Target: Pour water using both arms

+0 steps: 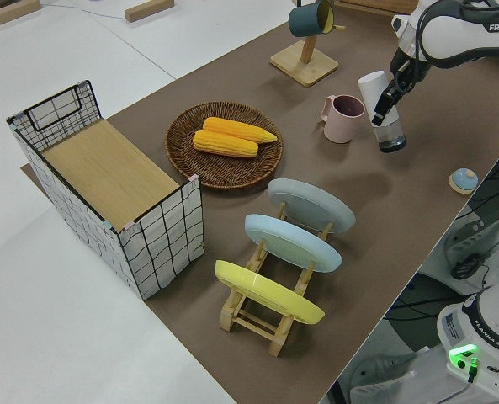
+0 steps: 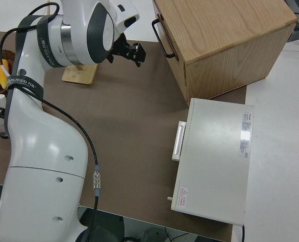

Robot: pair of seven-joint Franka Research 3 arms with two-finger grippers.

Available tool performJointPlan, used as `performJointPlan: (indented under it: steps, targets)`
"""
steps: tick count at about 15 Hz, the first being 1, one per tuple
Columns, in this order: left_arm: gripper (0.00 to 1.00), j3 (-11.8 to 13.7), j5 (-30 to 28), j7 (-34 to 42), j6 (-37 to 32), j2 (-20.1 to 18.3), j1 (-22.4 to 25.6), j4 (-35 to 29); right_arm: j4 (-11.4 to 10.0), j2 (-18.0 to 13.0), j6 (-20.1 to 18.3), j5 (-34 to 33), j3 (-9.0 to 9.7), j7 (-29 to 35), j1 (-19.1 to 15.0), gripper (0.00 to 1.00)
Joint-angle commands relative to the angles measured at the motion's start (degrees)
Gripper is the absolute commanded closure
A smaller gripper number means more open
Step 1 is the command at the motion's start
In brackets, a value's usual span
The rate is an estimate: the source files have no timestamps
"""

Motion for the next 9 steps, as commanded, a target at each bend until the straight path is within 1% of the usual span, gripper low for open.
performJointPlan:
  steps: [1, 7, 9]
  targets:
    - [0.95, 0.5, -1.4, 0.6, 1.1, -3.4, -0.4, -1.5, -0.1, -0.5, -0.1, 0.3, 0.69, -1.0, -0.9, 0.009]
    - [0.95, 0.7, -1.8, 0.6, 1.4, -3.5, -0.1, -1.5, -0.1, -0.5, -0.1, 0.3, 0.69, -1.0, -1.0, 0.009]
    - [0.95, 2.3, -1.8, 1.0, 1.1, -4.4, -0.4, -1.7, -0.1, -0.5, -0.1, 0.3, 0.69, -1.0, -1.0, 0.009]
